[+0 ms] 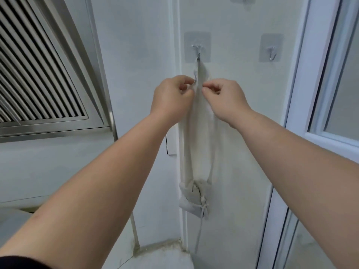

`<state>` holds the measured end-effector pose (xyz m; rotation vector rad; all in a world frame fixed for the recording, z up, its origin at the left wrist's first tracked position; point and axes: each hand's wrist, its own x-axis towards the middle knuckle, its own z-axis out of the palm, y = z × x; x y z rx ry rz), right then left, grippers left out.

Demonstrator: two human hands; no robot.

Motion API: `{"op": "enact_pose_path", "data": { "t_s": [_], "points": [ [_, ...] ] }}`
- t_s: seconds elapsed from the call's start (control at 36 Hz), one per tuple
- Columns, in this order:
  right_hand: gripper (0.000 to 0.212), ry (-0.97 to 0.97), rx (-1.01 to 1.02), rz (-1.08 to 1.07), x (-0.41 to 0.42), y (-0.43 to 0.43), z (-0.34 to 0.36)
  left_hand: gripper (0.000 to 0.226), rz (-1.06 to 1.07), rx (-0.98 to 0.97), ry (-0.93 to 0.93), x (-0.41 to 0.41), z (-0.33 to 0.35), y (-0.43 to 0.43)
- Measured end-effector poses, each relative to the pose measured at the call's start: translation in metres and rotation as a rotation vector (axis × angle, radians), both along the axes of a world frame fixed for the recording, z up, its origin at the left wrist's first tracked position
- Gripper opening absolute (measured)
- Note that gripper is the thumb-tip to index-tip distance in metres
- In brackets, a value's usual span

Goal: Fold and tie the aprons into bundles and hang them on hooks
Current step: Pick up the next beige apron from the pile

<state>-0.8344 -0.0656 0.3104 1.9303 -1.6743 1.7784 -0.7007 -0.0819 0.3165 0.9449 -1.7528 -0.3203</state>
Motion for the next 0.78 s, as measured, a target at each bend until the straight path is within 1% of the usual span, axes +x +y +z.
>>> {"op": "enact_pose_path", "data": {
  "t_s": [0.08,0.14,0.25,0.33,0.5,0.67,0.78],
  "points": [
    [0.024,0.004,-0.094,-0.126,0.0,0.009,-0.017,0.027,-0.005,0.01,0.04,0.013,-0.019,0.003],
    [0.021,0.0,-0.136,-0.14,0.005,0.017,-0.026,0.025,-0.003,0.052,0.105,0.022,-0.033,0.003],
    [0.018,0.012,-0.112,-0.016,0.026,0.03,-0.034,0.023,0.01,0.117,0.194,0.037,-0.056,0.005],
    [0.013,-0.035,-0.071,0.063,0.047,0.031,-0.042,0.021,-0.013,0.163,0.246,0.052,-0.075,0.007],
    [0.01,-0.135,0.081,0.191,0.102,0.021,-0.081,0.021,0.074,0.284,0.316,0.116,-0.125,0.017],
    [0.011,-0.084,0.331,0.336,0.197,0.003,-0.137,0.026,0.242,0.369,0.344,0.228,-0.172,0.034],
    [0.011,-0.065,0.421,0.382,0.266,-0.008,-0.168,0.027,0.327,0.437,0.315,0.303,-0.197,0.048]
  ]
}}
